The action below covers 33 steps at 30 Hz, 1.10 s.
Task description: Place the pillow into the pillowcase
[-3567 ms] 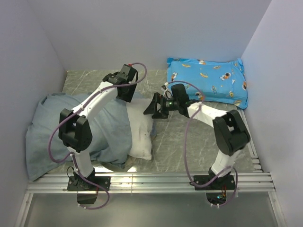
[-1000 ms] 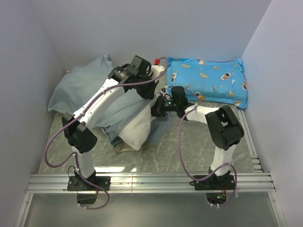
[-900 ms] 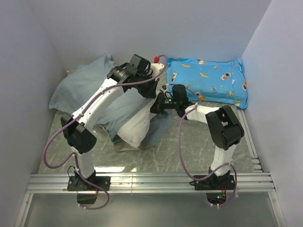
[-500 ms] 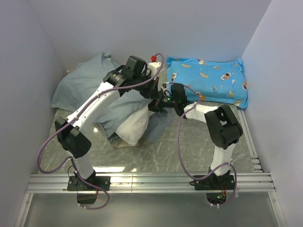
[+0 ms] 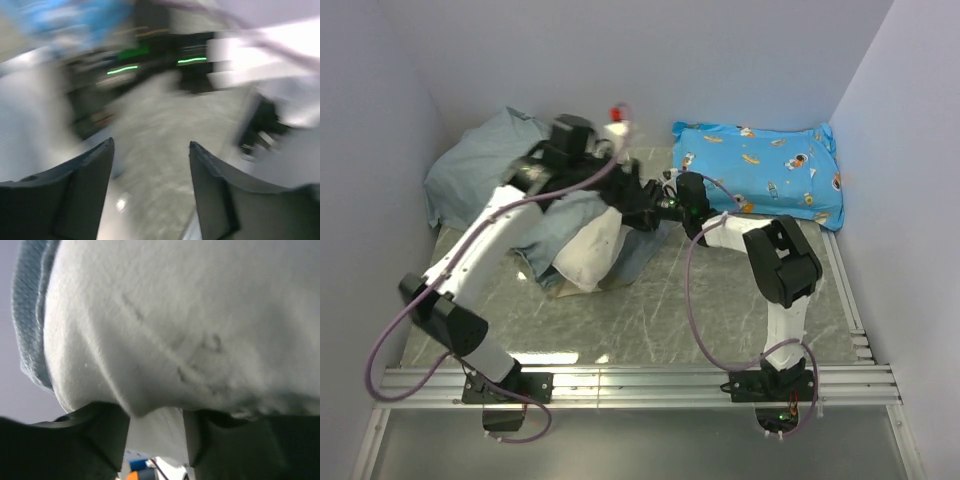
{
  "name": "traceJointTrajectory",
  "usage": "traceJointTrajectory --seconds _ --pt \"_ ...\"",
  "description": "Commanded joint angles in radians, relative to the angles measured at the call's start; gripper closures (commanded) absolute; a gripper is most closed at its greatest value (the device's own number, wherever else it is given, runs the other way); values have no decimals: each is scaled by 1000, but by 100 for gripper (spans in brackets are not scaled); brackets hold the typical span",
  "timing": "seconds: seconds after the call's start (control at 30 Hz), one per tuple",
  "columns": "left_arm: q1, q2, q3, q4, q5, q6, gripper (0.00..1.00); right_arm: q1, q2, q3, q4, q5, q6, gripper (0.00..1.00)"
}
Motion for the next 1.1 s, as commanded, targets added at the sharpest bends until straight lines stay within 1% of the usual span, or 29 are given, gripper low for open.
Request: traceJointTrajectory --seconds 0.0,0.03,0.07,0.1,0.13,0.17,0.2,0.23,0.27,0.3,0.33,0.4,0.43,0.47,0.5,0.53,0.6,0.67,0.7,0.77,0.8,0.83,0.9,0.93,0.97,1.03,1.07 --pt "224 -139 -90 -106 -157 69 32 -14 -107 -40 -224 -9 -195 40" --pt "254 -167 -140 -123 -237 154 30 -30 -128 -53 -285 -3 -253 36" --pt "288 -225 -173 -135 -252 184 25 -37 -174 -90 -374 11 -340 33" --pt "352 -254 -202 -148 -260 216 23 -45 -195 -113 -393 1 -369 30" --pt "375 -283 -258 -183 -264 291 22 -57 -217 -130 -424 -4 -398 29" --pt "400 -312 -291 -188 -281 322 17 -58 -238 -159 -462 -7 -456 29" --pt "447 -372 -326 -188 -280 348 14 -58 -290 -179 -499 -15 -482 28" --pt "464 -398 -396 -213 -280 403 12 -56 -318 -204 -508 -13 -508 21" --pt "480 -437 -432 -221 -299 421 11 -41 -367 -255 -484 -25 -512 15" --pt "519 -451 -466 -240 -292 431 11 -25 -386 -276 -484 -36 -519 10" --pt "538 -463 -531 -259 -275 472 11 -7 -397 -290 -484 -48 -539 10" --pt "570 -500 -601 -292 -258 517 10 62 -406 -308 -453 -45 -529 9" --pt "570 -512 -677 -287 -272 533 10 89 -398 -310 -426 -42 -503 8" --pt "572 -532 -714 -269 -286 543 10 117 -368 -284 -418 -30 -502 6" --pt "575 -540 -754 -254 -304 563 10 171 -343 -262 -416 -23 -504 6" --pt "575 -543 -818 -241 -315 572 10 188 -314 -241 -406 -27 -490 5" --pt "575 -529 -874 -186 -341 595 11 220 -210 -170 -371 -38 -460 5" --pt "575 -508 -934 -142 -353 614 12 226 -123 -124 -305 -42 -400 5" --pt "575 -504 -950 -69 -359 623 12 223 -101 -115 -274 -41 -375 5" --pt "575 -483 -995 7 -387 625 11 225 -62 -93 -219 -30 -323 6" --pt "575 -471 -1006 76 -388 626 11 223 -55 -87 -161 -27 -306 8" --pt "575 -459 -1026 114 -399 631 12 223 -50 -81 -139 -21 -280 10" --pt "575 -417 -1044 188 -398 614 12 222 -41 -67 -95 -10 -257 19" --pt "575 -405 -1052 252 -395 611 13 219 -38 -69 -68 -6 -222 25" --pt "575 -379 -1052 280 -378 602 13 216 -33 -73 -17 -4 -200 41" --pt "575 -356 -1056 355 -355 579 16 208 -32 -78 39 -4 -151 55" --pt "575 -327 -1053 365 -306 586 19 200 -30 -80 73 -6 -136 70"
